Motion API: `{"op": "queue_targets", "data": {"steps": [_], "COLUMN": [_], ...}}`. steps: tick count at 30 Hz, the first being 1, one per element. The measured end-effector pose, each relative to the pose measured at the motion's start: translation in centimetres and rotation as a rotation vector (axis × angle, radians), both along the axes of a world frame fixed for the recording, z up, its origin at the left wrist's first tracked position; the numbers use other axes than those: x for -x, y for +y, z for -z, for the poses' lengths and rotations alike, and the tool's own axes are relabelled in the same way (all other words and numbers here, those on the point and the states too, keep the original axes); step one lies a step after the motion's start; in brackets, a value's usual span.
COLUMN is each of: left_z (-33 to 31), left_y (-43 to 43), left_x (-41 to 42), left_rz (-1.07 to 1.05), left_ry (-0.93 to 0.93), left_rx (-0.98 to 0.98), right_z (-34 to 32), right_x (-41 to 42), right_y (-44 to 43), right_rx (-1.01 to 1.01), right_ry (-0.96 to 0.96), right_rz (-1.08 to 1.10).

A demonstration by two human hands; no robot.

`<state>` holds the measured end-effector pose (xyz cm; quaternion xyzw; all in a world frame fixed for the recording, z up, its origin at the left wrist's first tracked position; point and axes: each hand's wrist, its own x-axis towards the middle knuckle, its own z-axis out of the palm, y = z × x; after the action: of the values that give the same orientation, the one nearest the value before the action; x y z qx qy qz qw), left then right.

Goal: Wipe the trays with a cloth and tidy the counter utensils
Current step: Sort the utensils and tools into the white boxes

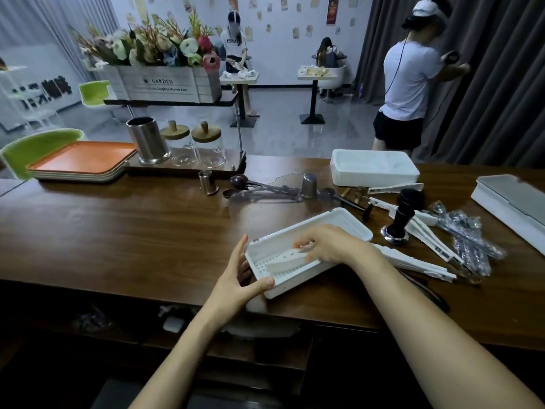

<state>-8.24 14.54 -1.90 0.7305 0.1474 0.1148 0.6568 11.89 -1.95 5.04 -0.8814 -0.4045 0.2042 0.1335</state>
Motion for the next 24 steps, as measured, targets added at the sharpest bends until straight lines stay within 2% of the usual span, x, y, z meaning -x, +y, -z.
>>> {"op": "queue_targets", "data": {"steps": [5,10,16,24], "left_z": [0.0,0.1,0.1,0.4], "left_y": [0.7,1.7,2.2,2.7], "left_x": [0.1,-0.2,-0.1,-0.2], "left_rz": [0.034,0.050,0.081,0.106], "left_ry": [0.004,0.003,0.003,-0.011], "left_rx": [-0.005,-0.015,-0.006,-0.038], "right_z": [-0.2,0.8,-0.5,1.1], "right_x": [-1.5,-1.7,-1.9,0.3], "right_y": [0.0,0.1,-0.9,-1.6], "right_rx": [0.087,0.073,0.081,-0.162], "right_ry": [0.018,0.056,0.250,0.081], "right_rz": [0.007,0.035,0.024,0.241]}}
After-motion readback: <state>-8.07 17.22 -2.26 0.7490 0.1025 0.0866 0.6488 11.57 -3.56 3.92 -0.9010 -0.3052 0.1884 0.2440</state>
